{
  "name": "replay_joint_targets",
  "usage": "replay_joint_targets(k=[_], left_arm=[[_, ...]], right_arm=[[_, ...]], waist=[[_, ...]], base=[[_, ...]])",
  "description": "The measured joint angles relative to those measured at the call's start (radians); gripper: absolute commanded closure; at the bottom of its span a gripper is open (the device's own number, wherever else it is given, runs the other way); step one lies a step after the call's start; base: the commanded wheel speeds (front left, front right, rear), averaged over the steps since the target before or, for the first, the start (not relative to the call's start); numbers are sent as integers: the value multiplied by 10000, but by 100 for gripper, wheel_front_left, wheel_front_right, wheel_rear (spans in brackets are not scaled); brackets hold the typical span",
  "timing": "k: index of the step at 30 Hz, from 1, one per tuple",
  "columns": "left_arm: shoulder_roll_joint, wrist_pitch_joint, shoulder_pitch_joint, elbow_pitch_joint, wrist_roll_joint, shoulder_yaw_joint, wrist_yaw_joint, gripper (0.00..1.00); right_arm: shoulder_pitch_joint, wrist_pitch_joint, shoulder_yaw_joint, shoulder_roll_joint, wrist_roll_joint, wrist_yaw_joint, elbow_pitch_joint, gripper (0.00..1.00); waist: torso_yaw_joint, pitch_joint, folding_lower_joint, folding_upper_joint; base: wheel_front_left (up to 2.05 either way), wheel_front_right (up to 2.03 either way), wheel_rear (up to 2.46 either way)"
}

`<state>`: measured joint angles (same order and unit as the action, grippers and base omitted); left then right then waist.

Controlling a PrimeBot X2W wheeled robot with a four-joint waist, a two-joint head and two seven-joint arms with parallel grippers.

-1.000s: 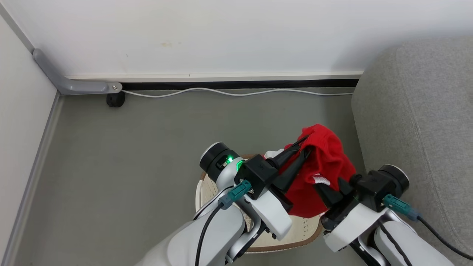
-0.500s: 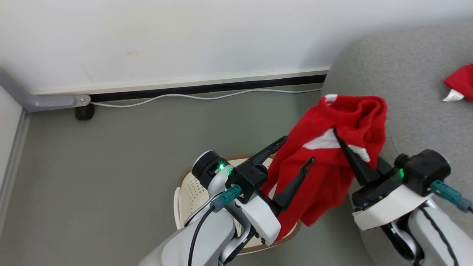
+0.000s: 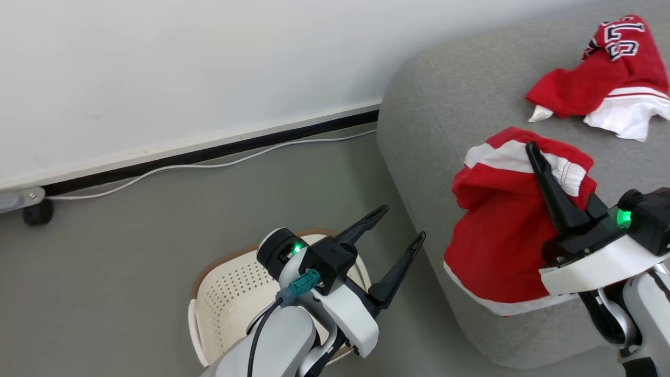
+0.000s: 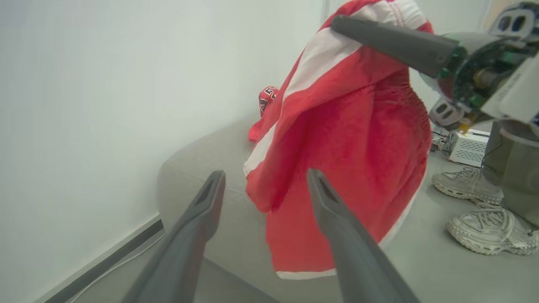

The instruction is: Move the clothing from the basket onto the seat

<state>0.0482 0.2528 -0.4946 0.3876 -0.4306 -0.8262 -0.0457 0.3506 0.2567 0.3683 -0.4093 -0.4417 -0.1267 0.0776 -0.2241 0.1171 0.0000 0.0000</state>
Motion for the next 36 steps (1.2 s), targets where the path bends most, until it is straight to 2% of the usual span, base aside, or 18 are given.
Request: replay_joint_targets(k=[10,19,26,30,36], left_arm=[[-2,0,329,-56,88,493,-330,0],[-4,0,669,-173,173,742,-508,0],[15,0,659,-320,155,646,-512,0],[13,0,609,-391,188,376,-493,0],[33,0,479,-525,362,-36,-98,0]], right_arm=[[552,0,-151,-389,-157,0,-263,100],[730,2,-709,-564,-290,0,-403,100],[289,2,-1605,-736,-625,0,-698,100],[215,2,-1935,-1097,-796,0,-679,100],[875,2,-2245,-1662,-1049,0,-288,100]], waist=[[-1643,-220,0,0],[-2937,-370,0,0],[-3167,-126,0,0],[-3194,100,0,0],[-3226,657,0,0]], base=[[0,0,0],[0,0,0],[0,0,0],[0,0,0],[0,0,0]])
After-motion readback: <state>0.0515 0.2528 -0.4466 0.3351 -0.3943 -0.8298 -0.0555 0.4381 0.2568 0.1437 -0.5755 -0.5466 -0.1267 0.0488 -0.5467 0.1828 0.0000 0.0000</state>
